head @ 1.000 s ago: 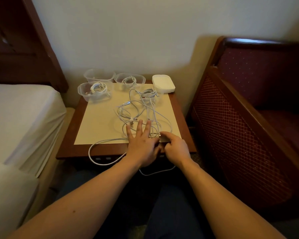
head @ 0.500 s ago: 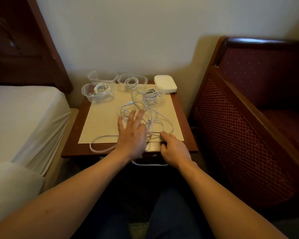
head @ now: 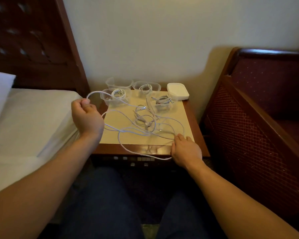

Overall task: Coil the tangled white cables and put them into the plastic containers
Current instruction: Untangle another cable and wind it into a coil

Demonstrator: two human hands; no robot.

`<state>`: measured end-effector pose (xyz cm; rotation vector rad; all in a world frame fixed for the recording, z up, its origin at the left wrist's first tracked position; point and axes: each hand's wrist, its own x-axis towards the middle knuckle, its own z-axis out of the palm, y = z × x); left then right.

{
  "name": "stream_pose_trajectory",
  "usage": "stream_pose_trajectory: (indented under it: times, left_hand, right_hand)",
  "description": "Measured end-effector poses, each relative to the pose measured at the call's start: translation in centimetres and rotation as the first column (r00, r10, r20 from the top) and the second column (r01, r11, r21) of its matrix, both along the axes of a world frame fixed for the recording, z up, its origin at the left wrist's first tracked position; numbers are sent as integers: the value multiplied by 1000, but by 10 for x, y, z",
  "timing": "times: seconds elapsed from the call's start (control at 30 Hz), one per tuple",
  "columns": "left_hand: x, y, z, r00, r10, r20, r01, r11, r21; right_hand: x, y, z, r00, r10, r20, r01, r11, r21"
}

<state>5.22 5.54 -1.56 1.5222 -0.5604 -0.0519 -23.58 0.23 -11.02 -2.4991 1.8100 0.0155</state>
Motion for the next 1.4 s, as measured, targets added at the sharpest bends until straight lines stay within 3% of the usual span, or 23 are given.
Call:
stream_pose_trajectory:
  times: [0.2, 0.3, 0.4, 0.5, 0.53, 0.6, 0.7, 0.77, 0.93, 1.0, 1.1, 1.17, 1.23, 1.3, 1.4]
  left_hand:
    - [11, 7, 17, 969, 26, -247, -46, 996, -74]
    - [-3, 5, 13, 936, -156, -314, 174, 984, 29]
    - [-16, 5, 3, 835, -374, -404, 438, 896, 74]
    - [-27, 5, 0, 764, -431, -481, 496, 868, 11]
    - [-29, 4, 0, 725, -442, -527, 503, 863, -32]
    - [-32, 2, 2, 621, -459, -636, 492, 859, -141]
    - [-30, 2, 5, 495, -489, -718, 492, 839, -232]
    - [-25, 5, 7, 515, -505, -692, 546, 816, -190]
    - [1, 17, 13, 686, -469, -556, 543, 839, -38]
    - [12, 20, 15, 756, -361, -546, 423, 906, -13]
    - [37, 18, 16, 778, -84, -622, 121, 992, 18]
    - [54, 15, 10, 805, 111, -583, -47, 991, 124]
    - [56, 14, 6, 838, 190, -511, -122, 979, 163]
    - [45, 13, 5, 852, 129, -507, -107, 992, 73]
    - [25, 10, 7, 890, -65, -451, 82, 996, 18]
  right_hand:
    - [3, -8, 0, 991, -98, -92, 107, 990, 96]
    - [12, -8, 16, 974, -214, 71, 201, 968, 154]
    - [26, 7, 27, 929, -113, 351, 165, 979, -121]
    - [40, 22, 32, 763, 244, 599, -4, 928, -373]
    - [44, 28, 31, 731, 366, 576, -101, 893, -439]
    - [56, 38, 27, 761, 495, 420, -271, 830, -488]
    - [76, 41, 16, 878, 420, 232, -324, 875, -360]
    - [82, 34, 8, 900, 397, 179, -326, 887, -325]
    - [58, 3, 6, 927, 347, 146, -263, 873, -410]
    - [44, -8, 14, 950, 273, 149, -189, 888, -419]
    - [17, -22, 25, 978, 89, 188, -18, 937, -349]
    - [0, -29, 29, 976, -53, 211, 105, 964, -243]
    - [-8, -32, 28, 982, -113, 153, 144, 967, -210]
    - [-7, -29, 26, 996, -87, 36, 93, 976, -197]
    - [1, -24, 27, 990, -82, -113, 73, 994, -78]
